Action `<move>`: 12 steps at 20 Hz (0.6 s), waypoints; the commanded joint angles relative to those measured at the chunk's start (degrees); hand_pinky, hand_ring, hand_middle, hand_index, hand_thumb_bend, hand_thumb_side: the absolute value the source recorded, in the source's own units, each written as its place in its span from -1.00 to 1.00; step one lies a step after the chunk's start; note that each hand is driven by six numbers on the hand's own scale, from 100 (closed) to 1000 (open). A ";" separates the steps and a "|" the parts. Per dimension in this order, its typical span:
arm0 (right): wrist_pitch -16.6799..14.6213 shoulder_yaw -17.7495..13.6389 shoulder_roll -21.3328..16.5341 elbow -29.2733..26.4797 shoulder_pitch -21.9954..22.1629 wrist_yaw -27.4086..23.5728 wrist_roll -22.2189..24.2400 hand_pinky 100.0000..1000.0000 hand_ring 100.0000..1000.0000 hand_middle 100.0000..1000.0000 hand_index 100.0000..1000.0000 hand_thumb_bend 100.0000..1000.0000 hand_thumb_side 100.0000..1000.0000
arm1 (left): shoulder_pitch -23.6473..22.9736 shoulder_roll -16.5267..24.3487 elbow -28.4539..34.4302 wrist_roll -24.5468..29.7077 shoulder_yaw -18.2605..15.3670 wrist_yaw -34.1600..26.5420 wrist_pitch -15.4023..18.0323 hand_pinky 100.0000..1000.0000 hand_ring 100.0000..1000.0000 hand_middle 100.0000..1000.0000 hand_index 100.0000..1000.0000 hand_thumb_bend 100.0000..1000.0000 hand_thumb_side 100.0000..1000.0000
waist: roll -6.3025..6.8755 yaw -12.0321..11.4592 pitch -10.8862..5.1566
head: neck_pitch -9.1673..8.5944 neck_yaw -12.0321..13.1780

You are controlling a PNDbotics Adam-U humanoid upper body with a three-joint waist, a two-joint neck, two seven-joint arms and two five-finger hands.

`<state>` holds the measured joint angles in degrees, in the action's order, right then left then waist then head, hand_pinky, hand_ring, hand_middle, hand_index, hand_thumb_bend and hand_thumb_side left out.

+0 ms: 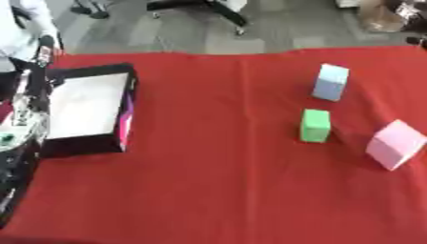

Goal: Pick up the objects with one hand, pass them to the other hand, and then place them into the box on the other side of the table.

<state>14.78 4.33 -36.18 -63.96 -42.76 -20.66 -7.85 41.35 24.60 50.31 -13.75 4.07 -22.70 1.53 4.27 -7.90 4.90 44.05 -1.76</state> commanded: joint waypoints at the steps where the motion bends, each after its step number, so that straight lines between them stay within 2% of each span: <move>1: -0.11 -0.72 -2.30 -1.35 -0.54 0.09 0.20 0.84 0.80 0.73 0.84 0.08 -0.21 | 1.40 1.42 1.07 -0.07 -0.59 0.09 0.35 0.67 0.71 0.70 0.82 -0.10 0.45 | -0.90 0.05 -0.35 | 0.07 -0.67; 7: -0.05 -0.85 -2.82 -2.12 0.08 0.03 0.30 0.83 0.80 0.73 0.84 0.07 -0.20 | 1.30 1.82 1.67 0.02 -0.51 0.24 0.26 0.66 0.69 0.68 0.79 -0.09 0.45 | -0.91 0.26 0.70 | 0.07 -0.84; 12: -0.04 -0.81 -3.17 -2.65 0.22 0.30 0.54 0.83 0.79 0.73 0.84 0.08 -0.20 | 1.14 2.30 2.29 0.46 -0.55 0.40 -0.05 0.66 0.68 0.67 0.78 -0.09 0.45 | -0.72 0.11 0.98 | 0.07 -1.56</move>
<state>14.76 4.00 -37.18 -65.10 -41.76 -20.63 -7.47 41.36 24.65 51.55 -13.54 4.06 -22.54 1.41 4.13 -7.68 5.77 44.05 -3.12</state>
